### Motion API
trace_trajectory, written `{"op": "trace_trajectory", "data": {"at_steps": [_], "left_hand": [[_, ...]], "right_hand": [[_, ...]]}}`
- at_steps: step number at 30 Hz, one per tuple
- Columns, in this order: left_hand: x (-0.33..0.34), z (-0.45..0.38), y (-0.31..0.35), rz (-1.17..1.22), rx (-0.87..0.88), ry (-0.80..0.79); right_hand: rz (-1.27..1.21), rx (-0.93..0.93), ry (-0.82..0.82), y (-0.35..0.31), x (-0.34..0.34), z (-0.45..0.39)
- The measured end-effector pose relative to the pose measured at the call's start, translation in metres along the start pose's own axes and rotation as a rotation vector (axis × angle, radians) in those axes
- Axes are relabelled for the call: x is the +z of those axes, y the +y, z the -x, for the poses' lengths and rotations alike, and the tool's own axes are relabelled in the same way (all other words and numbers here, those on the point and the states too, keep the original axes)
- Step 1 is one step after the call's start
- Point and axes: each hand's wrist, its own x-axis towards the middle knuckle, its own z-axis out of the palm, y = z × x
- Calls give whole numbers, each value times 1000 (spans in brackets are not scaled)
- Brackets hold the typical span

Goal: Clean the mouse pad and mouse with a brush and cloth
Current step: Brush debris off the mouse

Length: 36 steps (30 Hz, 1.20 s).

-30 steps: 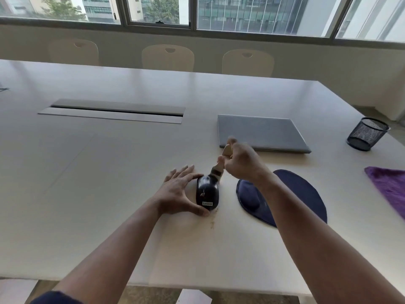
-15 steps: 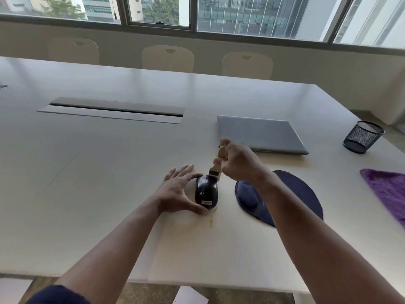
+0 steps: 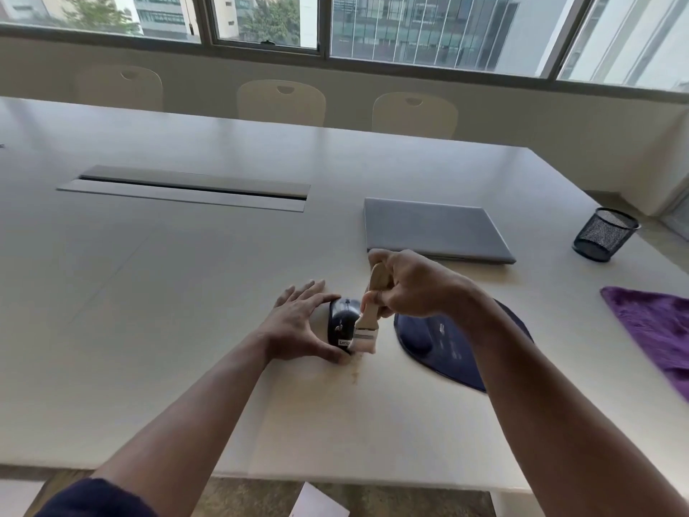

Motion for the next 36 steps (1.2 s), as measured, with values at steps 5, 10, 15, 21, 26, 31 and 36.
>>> {"op": "trace_trajectory", "data": {"at_steps": [5,10,15,21,26,31,36], "left_hand": [[-1,1,1,8,-12,-13],[-2,2,2,31,-17,-13],[-1,2,2,20,-10,-9],[-2,1,1,25,-1,-7],[-1,1,1,-1,0,-9],[-1,1,1,-2,-6,-4],[-1,2,2,29,-15,-8]], "right_hand": [[-20,-18,220,10,-1,-13],[110,-12,431,19,3,-28],[135,-34,340,24,12,-28],[-141,-44,95,15,-8,-14],[-178,-13,-110,4,-2,-4],[-135,-1,-20,11,8,-6],[-97,-54,188,18,-7,-10]]}}
